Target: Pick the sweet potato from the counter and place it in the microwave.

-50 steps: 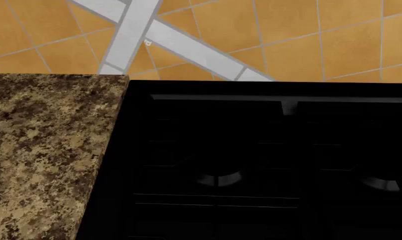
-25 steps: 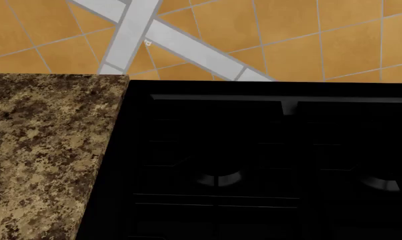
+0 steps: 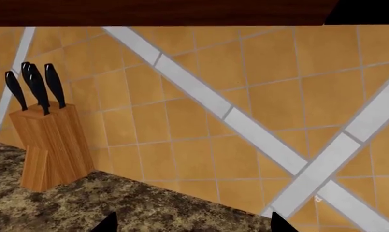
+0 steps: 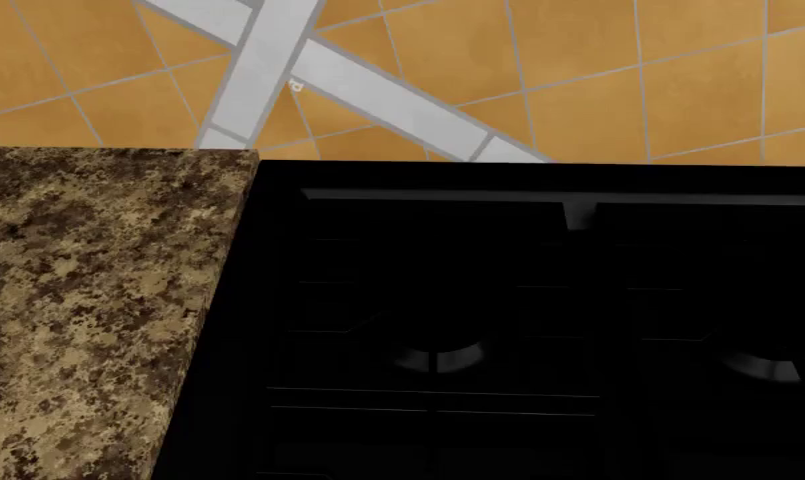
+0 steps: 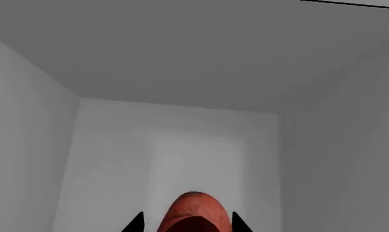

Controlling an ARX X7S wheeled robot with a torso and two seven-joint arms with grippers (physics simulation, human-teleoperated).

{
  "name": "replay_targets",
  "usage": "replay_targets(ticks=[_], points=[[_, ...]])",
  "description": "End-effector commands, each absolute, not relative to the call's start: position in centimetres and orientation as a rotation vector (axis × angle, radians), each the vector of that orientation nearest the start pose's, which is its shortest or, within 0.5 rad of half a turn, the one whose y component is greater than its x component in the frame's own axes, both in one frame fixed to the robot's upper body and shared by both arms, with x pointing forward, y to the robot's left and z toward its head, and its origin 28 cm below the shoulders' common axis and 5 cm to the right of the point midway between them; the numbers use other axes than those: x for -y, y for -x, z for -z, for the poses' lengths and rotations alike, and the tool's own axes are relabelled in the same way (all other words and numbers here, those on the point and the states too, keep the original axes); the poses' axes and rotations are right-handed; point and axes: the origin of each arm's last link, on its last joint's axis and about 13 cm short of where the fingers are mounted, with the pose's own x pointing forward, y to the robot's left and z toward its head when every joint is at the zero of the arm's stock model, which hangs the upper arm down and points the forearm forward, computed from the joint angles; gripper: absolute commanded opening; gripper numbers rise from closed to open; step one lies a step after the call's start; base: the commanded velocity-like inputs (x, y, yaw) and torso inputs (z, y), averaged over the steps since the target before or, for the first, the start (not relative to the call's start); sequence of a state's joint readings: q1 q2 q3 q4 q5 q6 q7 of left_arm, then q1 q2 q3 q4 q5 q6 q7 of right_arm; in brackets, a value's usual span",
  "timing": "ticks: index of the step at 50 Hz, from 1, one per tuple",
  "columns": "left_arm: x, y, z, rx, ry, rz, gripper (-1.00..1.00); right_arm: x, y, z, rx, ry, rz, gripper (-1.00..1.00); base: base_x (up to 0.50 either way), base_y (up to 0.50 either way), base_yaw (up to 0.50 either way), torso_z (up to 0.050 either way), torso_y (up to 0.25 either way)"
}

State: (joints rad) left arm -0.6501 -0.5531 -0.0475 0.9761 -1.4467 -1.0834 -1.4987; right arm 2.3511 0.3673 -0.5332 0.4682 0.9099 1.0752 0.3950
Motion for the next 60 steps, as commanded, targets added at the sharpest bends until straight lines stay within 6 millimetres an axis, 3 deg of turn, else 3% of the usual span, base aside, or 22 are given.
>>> replay_targets(ticks=[1, 9, 16, 30, 60], points=[[-21.2, -16.7, -24.0, 0.204, 0.056, -0.372, 1.0, 11.7, -23.0, -59.6, 0.463, 0.088, -0.014, -1.0, 0.0, 0.0, 0.0, 0.0, 0.0], [-21.2, -16.6, -23.9, 0.203, 0.053, -0.37, 1.0, 11.1, -24.6, -59.3, 0.393, 0.091, -0.04, -1.0, 0.0, 0.0, 0.0, 0.0, 0.0], [-21.4, -16.6, -23.8, 0.196, 0.052, -0.374, 1.0, 10.7, -23.8, -59.5, 0.417, 0.103, -0.049, -1.0, 0.0, 0.0, 0.0, 0.0, 0.0], [-21.4, -16.9, -23.8, 0.196, 0.05, -0.377, 1.0, 10.4, -24.2, -59.4, 0.4, 0.093, -0.053, -1.0, 0.0, 0.0, 0.0, 0.0, 0.001], [-21.5, -17.1, -23.6, 0.195, 0.061, -0.374, 1.0, 9.4, -20.6, -60.2, 0.539, 0.147, -0.043, -1.0, 0.0, 0.0, 0.0, 0.0, 0.0]])
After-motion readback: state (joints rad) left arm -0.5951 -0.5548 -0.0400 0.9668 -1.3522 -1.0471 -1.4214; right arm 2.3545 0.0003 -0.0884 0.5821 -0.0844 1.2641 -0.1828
